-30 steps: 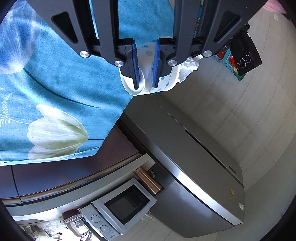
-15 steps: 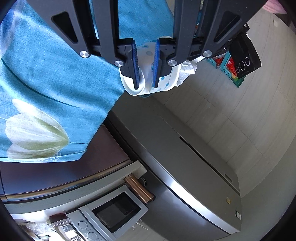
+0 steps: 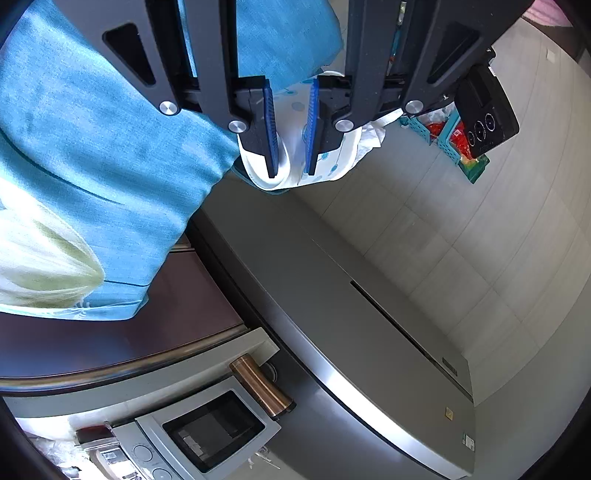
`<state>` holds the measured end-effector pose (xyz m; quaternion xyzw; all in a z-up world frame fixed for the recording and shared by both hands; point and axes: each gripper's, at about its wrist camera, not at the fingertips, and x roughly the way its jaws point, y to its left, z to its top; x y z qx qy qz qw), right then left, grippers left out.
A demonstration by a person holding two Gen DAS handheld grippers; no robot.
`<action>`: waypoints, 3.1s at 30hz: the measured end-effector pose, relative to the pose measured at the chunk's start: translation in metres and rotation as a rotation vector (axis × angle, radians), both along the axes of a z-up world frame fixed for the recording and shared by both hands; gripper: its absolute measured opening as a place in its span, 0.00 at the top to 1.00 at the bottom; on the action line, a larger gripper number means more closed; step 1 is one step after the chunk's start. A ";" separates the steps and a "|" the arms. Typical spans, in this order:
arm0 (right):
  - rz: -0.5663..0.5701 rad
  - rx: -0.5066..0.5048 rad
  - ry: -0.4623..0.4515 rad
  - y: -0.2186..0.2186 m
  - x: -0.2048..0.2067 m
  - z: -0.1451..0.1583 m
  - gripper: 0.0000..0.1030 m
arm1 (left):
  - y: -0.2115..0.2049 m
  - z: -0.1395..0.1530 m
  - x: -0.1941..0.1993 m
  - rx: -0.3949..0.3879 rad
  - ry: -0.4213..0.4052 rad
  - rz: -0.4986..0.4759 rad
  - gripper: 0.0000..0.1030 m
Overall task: Collect trash
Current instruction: 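Carry the tissue and paper cup over the teal bin with both tools, then lower both tools into the bin and open them to drop tissue and cup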
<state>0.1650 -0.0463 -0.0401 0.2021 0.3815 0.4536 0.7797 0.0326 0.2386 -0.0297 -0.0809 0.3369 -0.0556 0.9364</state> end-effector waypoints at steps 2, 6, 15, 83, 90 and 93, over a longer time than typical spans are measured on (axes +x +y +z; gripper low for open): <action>0.006 -0.002 -0.001 0.004 0.000 0.000 0.87 | 0.002 0.000 0.000 0.000 0.001 0.006 0.90; 0.014 -0.008 0.001 0.014 0.002 0.001 0.87 | 0.006 -0.002 0.001 -0.001 0.004 0.021 0.90; 0.032 -0.027 0.004 0.031 0.005 0.001 0.87 | 0.014 -0.005 0.002 -0.005 0.011 0.043 0.90; 0.090 -0.207 0.077 0.122 0.028 -0.039 0.87 | 0.044 -0.052 0.049 -0.069 0.119 0.171 0.90; 0.101 -0.235 0.095 0.128 0.030 -0.048 0.87 | 0.043 -0.061 0.057 -0.070 0.143 0.181 0.90; 0.101 -0.241 0.100 0.129 0.029 -0.050 0.87 | 0.044 -0.064 0.061 -0.075 0.152 0.186 0.90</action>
